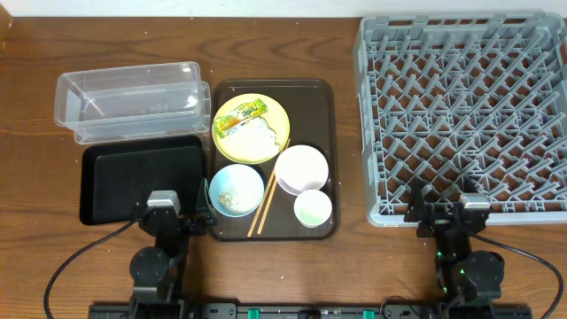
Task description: Sort waste into correct bins and load items into the dishwasher rack
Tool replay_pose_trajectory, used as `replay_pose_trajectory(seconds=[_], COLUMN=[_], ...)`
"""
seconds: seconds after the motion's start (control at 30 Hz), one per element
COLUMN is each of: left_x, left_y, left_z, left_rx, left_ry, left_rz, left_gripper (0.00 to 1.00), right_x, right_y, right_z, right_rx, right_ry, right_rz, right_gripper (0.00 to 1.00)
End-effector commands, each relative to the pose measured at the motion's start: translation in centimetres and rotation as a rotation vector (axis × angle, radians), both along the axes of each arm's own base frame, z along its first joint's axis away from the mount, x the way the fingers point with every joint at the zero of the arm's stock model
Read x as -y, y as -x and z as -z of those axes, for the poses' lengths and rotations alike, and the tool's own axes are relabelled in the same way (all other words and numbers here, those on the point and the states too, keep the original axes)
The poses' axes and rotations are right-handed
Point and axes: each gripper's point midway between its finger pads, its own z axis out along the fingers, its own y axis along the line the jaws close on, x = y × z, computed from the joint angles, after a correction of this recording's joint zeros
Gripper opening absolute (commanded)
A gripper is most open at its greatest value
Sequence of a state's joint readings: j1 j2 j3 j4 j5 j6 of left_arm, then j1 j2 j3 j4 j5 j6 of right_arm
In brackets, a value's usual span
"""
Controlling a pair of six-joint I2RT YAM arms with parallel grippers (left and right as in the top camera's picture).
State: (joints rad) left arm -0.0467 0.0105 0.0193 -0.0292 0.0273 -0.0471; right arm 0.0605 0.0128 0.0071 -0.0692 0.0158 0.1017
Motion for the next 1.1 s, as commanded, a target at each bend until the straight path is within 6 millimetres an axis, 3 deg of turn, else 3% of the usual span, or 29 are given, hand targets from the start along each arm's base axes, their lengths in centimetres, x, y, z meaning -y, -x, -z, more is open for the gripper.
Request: replay_pose_trajectory(seconds=[0.0,0.43,0.6,0.83,1.07], left_x=[-0.3,-0.3,-0.2,0.3,1.2], left_y=[0.1,0.2,0.4,-0.1,-2.5], left_z=[1.6,1.3,0.6,-0.9,-2.9], left_rx=[-0.050,-0.051,-0.092,-0.245,-0.485], left_ry=[-0.021,0.085,0.101,0.098,0.102], left_rz=[-0.013,-0.026,-0.027,-0.008,0.024], left_gripper=[0.97,0.97,0.97,0.97,0.97], right_x=[0.0,0.5,0.9,1.4,1.2], right_y=[0.0,-0.1,-0.1,-1.1,-3.2], right_z=[0.1,0.2,-1.8,-4.0,-5.0], right_rx=[-0.002,-0.015,-0.023,-0.182,-0.410], right_ry=[0.006,-0.014,-0.006,0.062,0.087], right_rz=[0.001,0.031,0.057,0.078,0.071], right_gripper=[0.99,0.99,0.99,0.99,0.99])
